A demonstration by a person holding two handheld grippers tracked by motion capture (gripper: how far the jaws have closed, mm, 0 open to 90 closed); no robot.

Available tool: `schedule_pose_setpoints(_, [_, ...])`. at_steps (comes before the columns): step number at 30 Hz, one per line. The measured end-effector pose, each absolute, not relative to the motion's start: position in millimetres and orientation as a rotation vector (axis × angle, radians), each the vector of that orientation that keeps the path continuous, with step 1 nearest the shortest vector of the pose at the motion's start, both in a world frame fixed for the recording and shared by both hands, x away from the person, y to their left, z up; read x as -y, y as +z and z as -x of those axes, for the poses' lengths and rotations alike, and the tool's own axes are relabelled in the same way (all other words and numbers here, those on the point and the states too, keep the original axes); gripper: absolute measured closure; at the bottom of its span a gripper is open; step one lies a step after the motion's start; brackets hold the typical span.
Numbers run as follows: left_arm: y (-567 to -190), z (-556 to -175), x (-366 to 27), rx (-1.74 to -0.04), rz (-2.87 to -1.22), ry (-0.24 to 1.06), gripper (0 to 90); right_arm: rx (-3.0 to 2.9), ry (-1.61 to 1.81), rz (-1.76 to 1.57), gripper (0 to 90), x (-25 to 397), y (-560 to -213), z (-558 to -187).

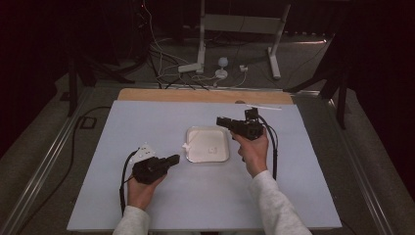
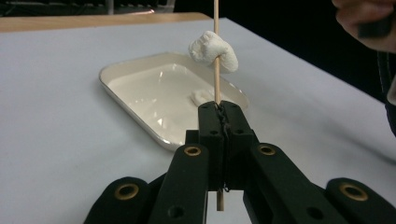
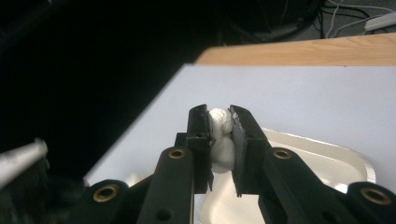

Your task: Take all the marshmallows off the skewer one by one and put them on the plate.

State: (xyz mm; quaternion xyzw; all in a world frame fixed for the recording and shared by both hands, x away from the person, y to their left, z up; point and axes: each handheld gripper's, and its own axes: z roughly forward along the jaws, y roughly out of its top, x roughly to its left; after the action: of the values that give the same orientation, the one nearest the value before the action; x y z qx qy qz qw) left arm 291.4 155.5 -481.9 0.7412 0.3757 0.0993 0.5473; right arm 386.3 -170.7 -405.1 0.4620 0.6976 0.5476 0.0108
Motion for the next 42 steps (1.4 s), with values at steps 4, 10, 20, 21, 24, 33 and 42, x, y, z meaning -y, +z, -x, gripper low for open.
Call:
schedule_pose_setpoints(4, [-481, -290, -152, -0.897, -1.769, 0.248, 89.8, -2.247, 1.593, -1.365, 78.6, 163, -409, -384])
schedule_pose_setpoints(10, [-482, -292, -153, -0.912, -1.764, 0.247, 89.7, -2.308, 1.428, -1.338, 77.2, 149, -429, -385])
schedule_pose_setpoints(20, [-482, -292, -154, -0.917, -1.754, 0.247, 89.6, -2.33, 1.281, -1.402, 66.0, 146, -459, -388])
schedule_pose_setpoints(21, [-482, -292, -154, -0.919, -1.754, 0.247, 89.6, -2.329, 1.276, -1.408, 62.2, 147, -459, -388])
schedule_pose_setpoints(24, [-482, -292, -153, -0.928, -1.753, 0.248, 89.6, -2.317, 1.249, -1.417, 47.3, 147, -459, -388])
schedule_pose_setpoints(33, [-482, -293, -153, -0.932, -1.744, 0.249, 89.6, -2.374, 1.397, -1.322, 25.0, 141, -447, -377])
schedule_pose_setpoints(42, [-481, -292, -151, -0.931, -1.741, 0.251, 89.6, -2.431, 1.513, -1.28, 23.9, 126, -442, -368])
